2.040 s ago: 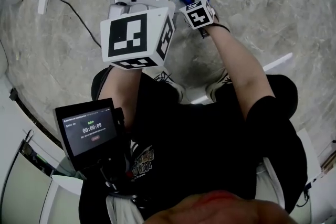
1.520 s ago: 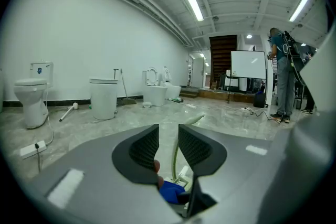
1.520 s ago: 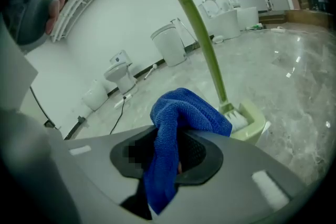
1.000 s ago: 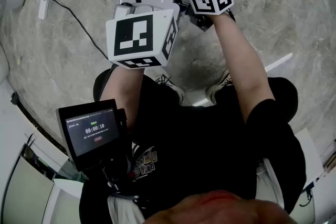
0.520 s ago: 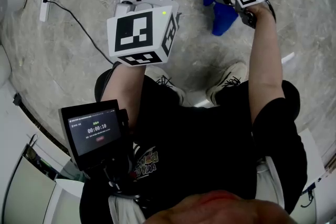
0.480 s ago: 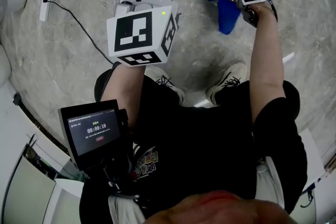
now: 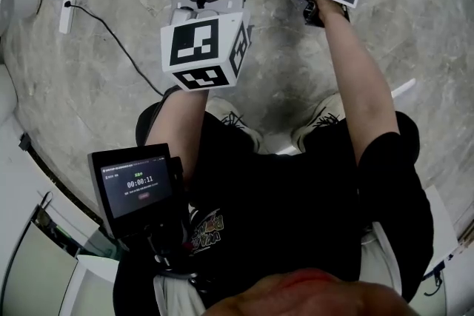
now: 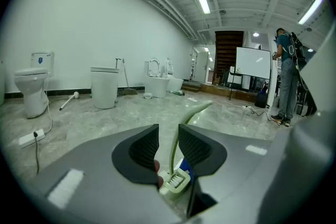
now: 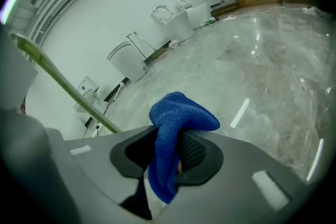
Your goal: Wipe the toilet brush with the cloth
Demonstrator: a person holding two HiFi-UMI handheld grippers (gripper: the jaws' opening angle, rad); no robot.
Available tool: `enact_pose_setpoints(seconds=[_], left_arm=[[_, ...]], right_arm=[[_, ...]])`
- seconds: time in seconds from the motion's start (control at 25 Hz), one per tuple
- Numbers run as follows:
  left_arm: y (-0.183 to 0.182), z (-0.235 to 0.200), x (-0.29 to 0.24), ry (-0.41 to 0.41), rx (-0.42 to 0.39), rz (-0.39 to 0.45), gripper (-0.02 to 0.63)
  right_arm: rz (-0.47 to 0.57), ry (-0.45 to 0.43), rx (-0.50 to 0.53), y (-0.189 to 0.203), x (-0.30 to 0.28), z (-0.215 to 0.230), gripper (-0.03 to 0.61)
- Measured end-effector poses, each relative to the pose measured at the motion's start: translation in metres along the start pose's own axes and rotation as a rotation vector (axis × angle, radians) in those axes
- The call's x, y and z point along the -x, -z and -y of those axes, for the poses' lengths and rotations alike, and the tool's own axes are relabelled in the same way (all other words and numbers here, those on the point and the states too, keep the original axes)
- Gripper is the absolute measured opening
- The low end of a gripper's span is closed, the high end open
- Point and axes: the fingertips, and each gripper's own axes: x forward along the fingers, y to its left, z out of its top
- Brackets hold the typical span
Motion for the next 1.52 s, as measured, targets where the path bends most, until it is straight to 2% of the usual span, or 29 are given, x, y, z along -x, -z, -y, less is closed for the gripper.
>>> enact_pose_setpoints(seconds=[0.08, 0.2, 0.32, 0.44, 0.56, 0.68, 0.8, 0.92, 1.12, 1.32, 1.52], left_arm=[[-0.005, -0.002, 0.001, 0.005, 0.035, 0.012, 0.117], [-0.015, -0.002, 0.000, 0.011, 0.077, 0.035, 0.117], [-0.011, -0.001, -0.005, 0.015, 0.075, 0.024, 0.117], [-0.005, -0.002, -0.010, 0.015, 0.071, 0.006, 0.117], [-0.001, -0.005, -0.015, 0.007, 0.089, -0.008, 0.117], [-0.002, -0.006, -0.017, 0.009, 0.104, -0.008, 0.117], [-0.003, -0.007, -0.018, 0.011, 0.093, -0.010, 0.117], [0.002, -0.010, -0.019, 0.004, 0.084, -0.021, 0.117], [-0.006, -0.006, -0.017, 0.017, 0.111, -0.010, 0.117], [-0.009, 0.007, -0.015, 0.054, 0.067, -0.001, 0.117], [-0.014, 0.016, -0.013, 0.076, 0.028, 0.022, 0.117]], right_arm=[[0.004, -0.048, 0.009, -0.009, 0.005, -0.008, 0.109], [-0.050, -0.158, 0.119, -0.025, 0.013, -0.037, 0.109], [-0.084, -0.278, 0.193, -0.036, 0.026, -0.071, 0.109], [-0.091, -0.348, 0.224, -0.043, 0.038, -0.094, 0.109], [-0.131, -0.370, 0.251, -0.040, 0.042, -0.105, 0.109], [-0.176, -0.349, 0.314, -0.030, 0.049, -0.112, 0.109], [-0.181, -0.353, 0.372, -0.028, 0.063, -0.127, 0.109], [-0.140, -0.404, 0.366, -0.037, 0.078, -0.148, 0.109], [-0.091, -0.514, 0.304, -0.053, 0.115, -0.177, 0.109], [-0.028, -0.626, 0.235, -0.076, 0.160, -0.201, 0.110], [0.015, -0.686, 0.244, -0.086, 0.191, -0.220, 0.110]])
